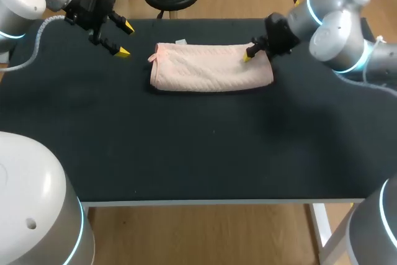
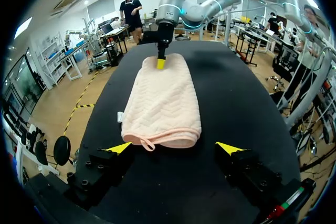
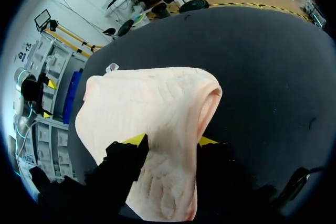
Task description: Fold the towel
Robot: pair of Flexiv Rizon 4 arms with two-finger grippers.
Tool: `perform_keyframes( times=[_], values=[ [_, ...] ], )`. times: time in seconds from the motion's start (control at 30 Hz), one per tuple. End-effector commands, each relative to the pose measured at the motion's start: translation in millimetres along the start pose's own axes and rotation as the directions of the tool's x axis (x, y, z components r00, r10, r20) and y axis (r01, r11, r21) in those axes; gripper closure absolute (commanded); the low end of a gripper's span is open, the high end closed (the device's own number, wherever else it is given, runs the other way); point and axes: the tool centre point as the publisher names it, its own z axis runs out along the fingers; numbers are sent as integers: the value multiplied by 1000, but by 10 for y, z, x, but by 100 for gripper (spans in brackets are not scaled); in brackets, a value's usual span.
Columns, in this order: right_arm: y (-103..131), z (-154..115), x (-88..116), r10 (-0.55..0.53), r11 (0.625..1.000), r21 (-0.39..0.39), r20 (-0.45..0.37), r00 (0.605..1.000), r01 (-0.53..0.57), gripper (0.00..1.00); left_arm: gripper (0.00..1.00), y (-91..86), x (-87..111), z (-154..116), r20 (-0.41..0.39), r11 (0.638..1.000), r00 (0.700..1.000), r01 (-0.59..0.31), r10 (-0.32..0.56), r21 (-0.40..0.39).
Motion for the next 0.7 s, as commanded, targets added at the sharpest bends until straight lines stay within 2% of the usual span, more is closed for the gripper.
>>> perform_keyframes(
  times=[0.03,0.3,0.5,0.7],
  values=[
    [38,-118,163,0,1000,-6,66,998,0,100,0,4,4,4,2,1000,1000,-1,1,1],
    [141,-173,574,-22,1000,-12,174,984,24,100,0,4,4,4,2,1000,1000,-1,1,1],
    [319,-103,1024,-40,999,-6,242,969,42,100,0,4,4,4,2,1000,1000,-1,1,1],
    [471,162,1621,-26,1000,1,279,960,27,100,0,4,4,4,2,1000,1000,-1,1,1]
  ],
)
